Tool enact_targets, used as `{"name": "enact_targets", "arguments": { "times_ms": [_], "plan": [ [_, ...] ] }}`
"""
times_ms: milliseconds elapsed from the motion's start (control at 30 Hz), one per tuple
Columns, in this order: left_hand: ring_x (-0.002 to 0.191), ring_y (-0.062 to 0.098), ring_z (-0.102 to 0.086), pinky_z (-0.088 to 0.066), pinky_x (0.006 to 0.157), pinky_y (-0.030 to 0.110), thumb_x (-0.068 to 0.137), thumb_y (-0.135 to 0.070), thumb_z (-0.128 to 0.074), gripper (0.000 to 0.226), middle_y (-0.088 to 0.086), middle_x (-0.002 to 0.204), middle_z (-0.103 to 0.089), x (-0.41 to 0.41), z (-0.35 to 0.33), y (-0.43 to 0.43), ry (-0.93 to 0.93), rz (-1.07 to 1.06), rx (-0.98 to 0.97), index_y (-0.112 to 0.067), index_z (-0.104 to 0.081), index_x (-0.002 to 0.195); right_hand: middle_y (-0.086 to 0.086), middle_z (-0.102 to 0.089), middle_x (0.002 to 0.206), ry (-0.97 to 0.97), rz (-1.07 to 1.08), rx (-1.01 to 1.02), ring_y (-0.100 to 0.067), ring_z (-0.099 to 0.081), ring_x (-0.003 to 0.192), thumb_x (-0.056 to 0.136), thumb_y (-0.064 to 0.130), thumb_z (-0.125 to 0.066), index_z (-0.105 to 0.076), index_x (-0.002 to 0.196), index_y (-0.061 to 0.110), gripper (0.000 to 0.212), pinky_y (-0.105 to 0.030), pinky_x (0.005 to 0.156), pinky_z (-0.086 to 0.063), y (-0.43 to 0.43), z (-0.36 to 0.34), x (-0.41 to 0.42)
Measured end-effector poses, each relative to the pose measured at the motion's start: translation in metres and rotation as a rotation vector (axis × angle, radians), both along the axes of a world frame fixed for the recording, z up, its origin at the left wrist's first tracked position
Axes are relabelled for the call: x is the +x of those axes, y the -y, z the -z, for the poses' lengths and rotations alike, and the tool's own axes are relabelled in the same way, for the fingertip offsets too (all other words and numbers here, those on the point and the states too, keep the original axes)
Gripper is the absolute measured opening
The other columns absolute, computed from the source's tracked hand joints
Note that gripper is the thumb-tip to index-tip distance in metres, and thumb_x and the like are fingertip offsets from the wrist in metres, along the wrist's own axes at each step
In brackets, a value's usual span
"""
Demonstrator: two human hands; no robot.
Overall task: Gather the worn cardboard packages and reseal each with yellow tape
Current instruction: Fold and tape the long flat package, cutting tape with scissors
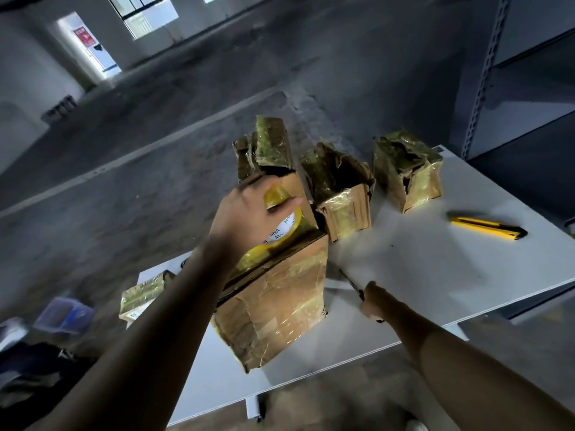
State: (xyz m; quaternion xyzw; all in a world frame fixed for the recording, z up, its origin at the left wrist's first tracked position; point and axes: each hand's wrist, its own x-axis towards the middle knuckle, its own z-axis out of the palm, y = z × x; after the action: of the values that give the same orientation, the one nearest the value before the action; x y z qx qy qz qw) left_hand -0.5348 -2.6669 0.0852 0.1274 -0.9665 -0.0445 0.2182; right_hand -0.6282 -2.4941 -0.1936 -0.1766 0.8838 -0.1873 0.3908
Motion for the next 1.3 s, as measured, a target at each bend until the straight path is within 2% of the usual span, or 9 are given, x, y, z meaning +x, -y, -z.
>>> {"name": "enact_targets", "arguments": {
  "times_ms": [100, 200, 300, 633, 733, 867, 967, 1167, 1300],
  "plan": [
    [0.091, 0.022, -0.068, -0.047, 0.071, 0.026, 0.085, -0.061, -0.062, 0.055, 0.001, 0.103, -0.072, 0.003, -0.002, 0.001, 0.044, -0.013, 0.001, -0.016, -0.067, 0.116, -0.020, -0.056, 0.119, 0.125, 0.044, -0.075, -0.029, -0.059, 0.096, 0.100, 0.009, -0.046, -0.019, 0.145, -0.005, 0.054, -0.025, 0.051, -0.042, 0.002, -0.010, 0.000],
    [0.097, 0.026, -0.067, -0.053, 0.075, 0.034, 0.087, -0.061, -0.061, 0.055, 0.004, 0.110, -0.070, 0.009, -0.004, 0.003, 0.071, -0.018, 0.037, -0.016, -0.064, 0.119, -0.014, -0.059, 0.085, 0.145, 0.118, -0.191, -0.022, -0.060, 0.070, 0.101, 0.009, -0.045, -0.041, 0.129, -0.001, 0.030, -0.023, 0.046, -0.041, 0.004, -0.031, 0.003],
    [0.099, 0.027, -0.067, -0.053, 0.076, 0.035, 0.088, -0.062, -0.058, 0.056, 0.006, 0.112, -0.068, 0.018, -0.006, 0.007, 0.088, 0.001, 0.054, -0.015, -0.062, 0.118, -0.015, -0.067, 0.089, 0.159, 0.253, -0.353, -0.015, -0.058, 0.057, 0.104, 0.012, -0.042, -0.049, 0.120, 0.007, 0.018, -0.018, 0.043, -0.040, 0.007, -0.066, 0.011],
    [0.105, 0.031, -0.063, -0.053, 0.085, 0.041, 0.094, -0.064, -0.042, 0.061, 0.011, 0.117, -0.063, 0.064, -0.007, 0.027, 0.197, 0.053, 0.157, -0.016, -0.048, 0.130, -0.021, -0.066, 0.091, 0.322, 0.636, -0.923, -0.026, -0.053, 0.063, 0.104, 0.029, -0.049, -0.050, 0.111, 0.005, 0.025, -0.033, 0.060, -0.053, 0.019, -0.152, 0.063],
    [0.122, 0.033, -0.055, -0.048, 0.096, 0.045, 0.096, -0.060, -0.042, 0.060, 0.012, 0.135, -0.053, 0.078, -0.007, 0.031, 0.207, 0.075, 0.221, -0.018, -0.042, 0.139, -0.025, -0.067, 0.106, 0.269, 0.691, -0.993, -0.027, -0.059, 0.073, 0.106, 0.014, -0.039, -0.055, 0.121, 0.005, 0.023, -0.038, 0.070, -0.054, 0.020, -0.165, 0.076],
    [0.125, 0.030, -0.050, -0.045, 0.094, 0.040, 0.098, -0.058, -0.042, 0.054, 0.009, 0.137, -0.049, 0.093, -0.012, 0.037, 0.263, 0.077, 0.351, -0.023, -0.042, 0.139, -0.024, -0.066, 0.100, 0.116, 0.605, -0.976, -0.030, -0.059, 0.083, 0.090, -0.013, -0.053, -0.054, 0.125, 0.005, 0.039, -0.047, 0.088, -0.053, 0.020, -0.179, 0.095],
    [0.122, 0.028, -0.052, -0.051, 0.092, 0.041, 0.097, -0.056, -0.048, 0.049, 0.006, 0.135, -0.050, 0.101, -0.012, 0.043, 0.259, 0.131, 0.496, -0.026, -0.045, 0.135, -0.013, -0.068, 0.091, -0.055, 0.457, -0.880, -0.029, -0.066, 0.083, 0.087, -0.006, -0.060, -0.059, 0.122, 0.013, 0.040, -0.060, 0.090, -0.053, 0.016, -0.187, 0.105],
    [0.124, 0.021, -0.052, -0.046, 0.090, 0.030, 0.092, -0.045, -0.064, 0.055, 0.002, 0.141, -0.051, 0.114, -0.021, 0.054, 0.280, 0.136, 0.778, -0.027, -0.046, 0.141, -0.011, -0.069, 0.103, -0.258, 0.210, -0.739, -0.029, -0.067, 0.097, 0.088, 0.018, -0.072, -0.063, 0.113, 0.020, 0.027, -0.047, 0.083, -0.060, 0.009, -0.206, 0.127],
    [0.085, 0.012, -0.058, -0.044, 0.068, 0.025, 0.091, -0.052, -0.064, 0.028, -0.004, 0.087, -0.060, 0.118, -0.028, 0.059, 0.316, 0.090, 0.706, -0.024, -0.059, 0.086, -0.001, -0.067, 0.103, -0.399, 0.103, -0.644, -0.021, -0.064, 0.096, 0.087, 0.034, -0.074, -0.064, 0.117, 0.020, 0.035, -0.035, 0.079, -0.058, 0.010, -0.205, 0.136]
  ]
}}
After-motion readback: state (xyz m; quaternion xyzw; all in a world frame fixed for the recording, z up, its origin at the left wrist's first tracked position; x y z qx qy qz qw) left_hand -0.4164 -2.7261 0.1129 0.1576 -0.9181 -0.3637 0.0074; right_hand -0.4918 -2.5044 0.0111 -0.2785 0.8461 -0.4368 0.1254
